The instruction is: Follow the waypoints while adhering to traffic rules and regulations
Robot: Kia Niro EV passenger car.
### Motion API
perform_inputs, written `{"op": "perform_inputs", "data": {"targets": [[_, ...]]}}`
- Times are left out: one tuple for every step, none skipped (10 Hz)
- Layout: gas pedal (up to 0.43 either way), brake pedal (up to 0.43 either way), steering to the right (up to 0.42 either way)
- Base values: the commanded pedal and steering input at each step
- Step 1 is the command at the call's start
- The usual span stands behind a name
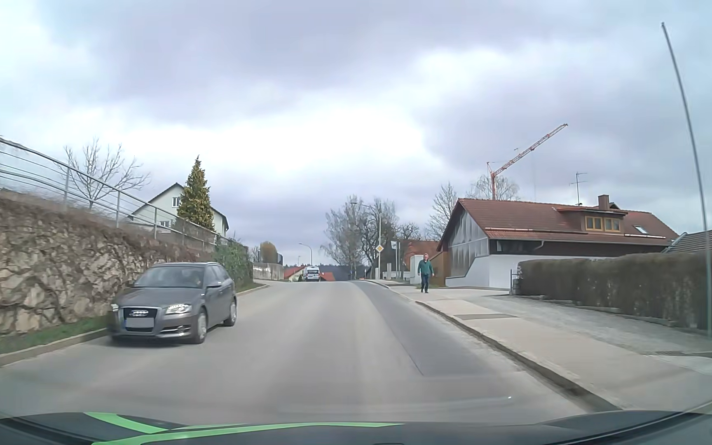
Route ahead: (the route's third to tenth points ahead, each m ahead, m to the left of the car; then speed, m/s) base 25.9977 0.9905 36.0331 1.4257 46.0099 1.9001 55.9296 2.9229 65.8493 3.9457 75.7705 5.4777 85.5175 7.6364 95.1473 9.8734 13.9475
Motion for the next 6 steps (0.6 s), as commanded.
{"op": "perform_inputs", "data": {"targets": [[0.177,0.0,0.004],[0.177,0.0,-0.001],[0.177,0.0,-0.003],[0.177,0.0,-0.003],[0.177,0.0,-0.003],[0.177,0.0,-0.004]]}}
